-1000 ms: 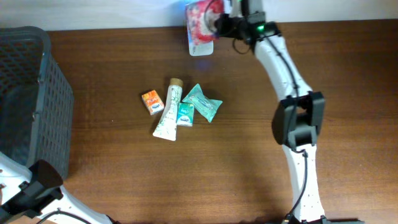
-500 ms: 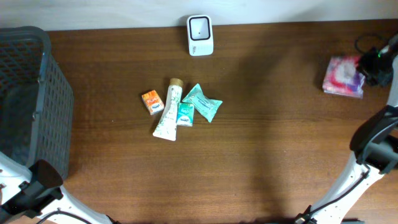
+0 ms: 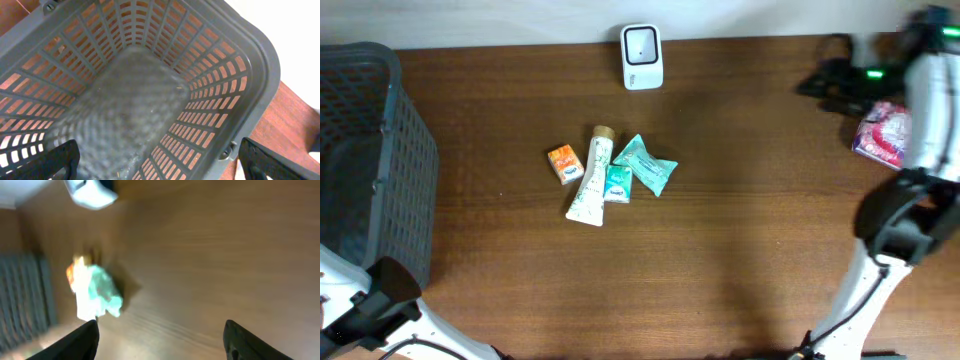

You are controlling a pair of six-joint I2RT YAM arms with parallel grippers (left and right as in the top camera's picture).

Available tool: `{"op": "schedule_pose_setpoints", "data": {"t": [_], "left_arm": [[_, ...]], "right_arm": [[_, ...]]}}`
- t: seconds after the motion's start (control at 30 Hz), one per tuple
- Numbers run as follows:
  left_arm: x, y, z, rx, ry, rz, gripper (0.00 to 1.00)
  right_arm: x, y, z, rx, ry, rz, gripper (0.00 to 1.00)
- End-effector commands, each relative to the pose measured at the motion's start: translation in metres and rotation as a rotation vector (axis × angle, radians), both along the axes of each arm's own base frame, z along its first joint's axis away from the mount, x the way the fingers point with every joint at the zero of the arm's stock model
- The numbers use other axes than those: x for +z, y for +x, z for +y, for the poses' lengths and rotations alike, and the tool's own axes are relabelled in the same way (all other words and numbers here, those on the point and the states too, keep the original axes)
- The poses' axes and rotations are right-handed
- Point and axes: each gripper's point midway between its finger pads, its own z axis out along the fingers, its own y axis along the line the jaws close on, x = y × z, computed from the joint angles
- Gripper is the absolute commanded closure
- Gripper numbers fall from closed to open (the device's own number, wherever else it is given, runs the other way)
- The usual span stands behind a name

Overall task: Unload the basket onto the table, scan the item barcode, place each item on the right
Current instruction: 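Move the right gripper to the light-green pack and grasp it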

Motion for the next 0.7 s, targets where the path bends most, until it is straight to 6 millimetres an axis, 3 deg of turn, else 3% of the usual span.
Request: {"op": "schedule_pose_setpoints", "data": {"t": [0.0,0.03,0.07,0.1,0.23,0.3,0.37,0.47,0.53,0.57,0.67], "left_arm": [[0.008,-0.004,-0.002,-0.008,0.020,-0.014,0.01],[0.008,-0.004,-0.002,-0.008,0.020,-0.014,0.01],[0.008,-0.004,-0.002,-0.008,0.020,-0.014,0.01],[0.008,-0.004,-0.002,-0.008,0.020,-0.014,0.01],[0.008,-0.004,-0.002,-0.008,0.020,-0.014,0.01],[0.008,-0.004,-0.002,-0.008,0.020,-0.014,0.01],[0.008,-0.004,-0.002,-0.008,0.020,-0.014,0.01],[0.008,-0.004,-0.002,-0.008,0.020,-0.014,0.01],[0.008,-0.004,-0.002,-0.008,0.020,-0.014,0.01],[0.008,-0.004,-0.002,-0.008,0.020,-0.014,0.01],[0.008,-0.004,-0.002,-0.008,0.020,-0.013,0.01]], "right_arm": [[-0.036,-0.002,0.086,0.266,-0.167,-0.015,0.26],[-0.048,-0.004,0.129,0.355,-0.181,-0.038,0.25],[-0.058,-0.007,0.162,0.421,-0.182,-0.058,0.15],[-0.070,-0.014,0.197,0.494,-0.189,-0.082,0.12],[-0.110,-0.042,0.264,0.648,-0.256,-0.118,0.08],[-0.123,-0.051,0.276,0.683,-0.286,-0.119,0.08],[-0.128,-0.055,0.277,0.689,-0.287,-0.110,0.09],[-0.139,-0.061,0.274,0.692,-0.288,-0.087,0.19],[-0.147,-0.065,0.273,0.693,-0.287,-0.075,0.19],[-0.149,-0.067,0.273,0.696,-0.286,-0.069,0.25],[-0.150,-0.069,0.272,0.682,-0.286,-0.054,0.68]]}}
